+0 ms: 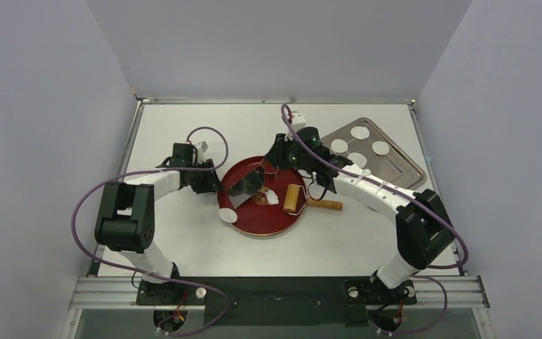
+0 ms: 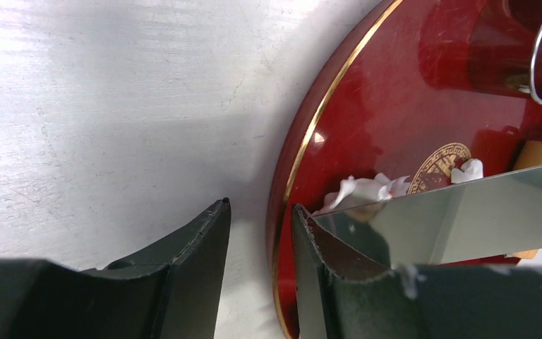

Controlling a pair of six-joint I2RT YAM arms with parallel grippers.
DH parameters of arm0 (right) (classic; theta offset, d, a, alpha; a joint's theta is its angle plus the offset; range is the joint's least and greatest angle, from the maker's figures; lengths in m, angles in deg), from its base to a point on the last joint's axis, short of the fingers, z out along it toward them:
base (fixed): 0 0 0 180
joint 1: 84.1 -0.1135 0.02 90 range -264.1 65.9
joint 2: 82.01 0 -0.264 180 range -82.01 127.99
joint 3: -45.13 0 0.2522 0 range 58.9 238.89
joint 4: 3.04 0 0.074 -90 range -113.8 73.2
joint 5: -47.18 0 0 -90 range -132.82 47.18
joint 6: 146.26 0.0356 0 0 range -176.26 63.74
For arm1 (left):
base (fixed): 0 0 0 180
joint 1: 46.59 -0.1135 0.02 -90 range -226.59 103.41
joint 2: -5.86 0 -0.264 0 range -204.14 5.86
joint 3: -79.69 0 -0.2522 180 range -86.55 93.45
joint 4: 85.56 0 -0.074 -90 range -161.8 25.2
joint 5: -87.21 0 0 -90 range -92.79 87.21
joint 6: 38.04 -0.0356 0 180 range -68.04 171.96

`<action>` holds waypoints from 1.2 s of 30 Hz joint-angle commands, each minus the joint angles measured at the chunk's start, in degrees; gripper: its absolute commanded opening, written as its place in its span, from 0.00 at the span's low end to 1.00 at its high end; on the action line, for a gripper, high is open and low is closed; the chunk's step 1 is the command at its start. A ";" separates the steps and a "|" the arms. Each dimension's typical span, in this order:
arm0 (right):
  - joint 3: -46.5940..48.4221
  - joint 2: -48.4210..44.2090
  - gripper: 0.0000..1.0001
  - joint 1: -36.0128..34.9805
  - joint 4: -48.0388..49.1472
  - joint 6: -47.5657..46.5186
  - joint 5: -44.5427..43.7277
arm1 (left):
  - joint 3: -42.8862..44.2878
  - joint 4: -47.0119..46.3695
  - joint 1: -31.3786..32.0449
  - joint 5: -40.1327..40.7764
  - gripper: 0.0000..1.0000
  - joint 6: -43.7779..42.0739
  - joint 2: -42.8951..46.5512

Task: Roll out the dumpling wrappers from the dough
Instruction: Remove the dumpling wrapper from the work surface.

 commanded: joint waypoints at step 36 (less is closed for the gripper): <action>3.44 -1.39 0.00 -0.36 5.94 9.32 4.38 | 0.20 -2.63 0.98 1.09 0.00 -1.38 -1.20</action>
